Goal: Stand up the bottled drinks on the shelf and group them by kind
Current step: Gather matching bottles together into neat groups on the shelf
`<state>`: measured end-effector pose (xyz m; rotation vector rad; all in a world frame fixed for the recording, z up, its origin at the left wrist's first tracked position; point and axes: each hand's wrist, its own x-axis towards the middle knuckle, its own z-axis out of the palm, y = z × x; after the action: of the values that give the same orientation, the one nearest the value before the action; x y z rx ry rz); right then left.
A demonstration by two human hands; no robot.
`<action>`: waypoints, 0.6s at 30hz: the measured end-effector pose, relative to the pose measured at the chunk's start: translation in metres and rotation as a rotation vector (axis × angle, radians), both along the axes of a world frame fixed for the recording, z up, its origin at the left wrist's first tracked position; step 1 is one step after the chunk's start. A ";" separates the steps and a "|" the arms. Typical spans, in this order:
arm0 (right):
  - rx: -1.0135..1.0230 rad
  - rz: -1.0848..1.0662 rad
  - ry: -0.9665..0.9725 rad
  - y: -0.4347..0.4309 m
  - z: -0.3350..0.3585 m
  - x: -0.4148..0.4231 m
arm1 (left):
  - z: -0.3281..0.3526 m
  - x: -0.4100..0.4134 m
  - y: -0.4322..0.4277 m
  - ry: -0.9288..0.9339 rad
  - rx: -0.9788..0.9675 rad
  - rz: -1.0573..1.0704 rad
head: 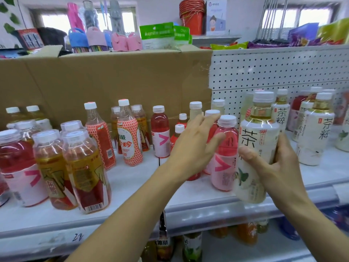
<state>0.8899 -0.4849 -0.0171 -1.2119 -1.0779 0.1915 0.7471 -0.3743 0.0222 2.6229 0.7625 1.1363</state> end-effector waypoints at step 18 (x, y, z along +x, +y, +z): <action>-0.183 0.603 0.005 0.041 0.001 -0.126 | -0.057 -0.122 -0.040 -0.294 -0.547 -0.027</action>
<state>0.7642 -0.4440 -0.0164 -1.0133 -1.4229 0.7695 0.6247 -0.4140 -0.0344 1.9631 0.8281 1.0835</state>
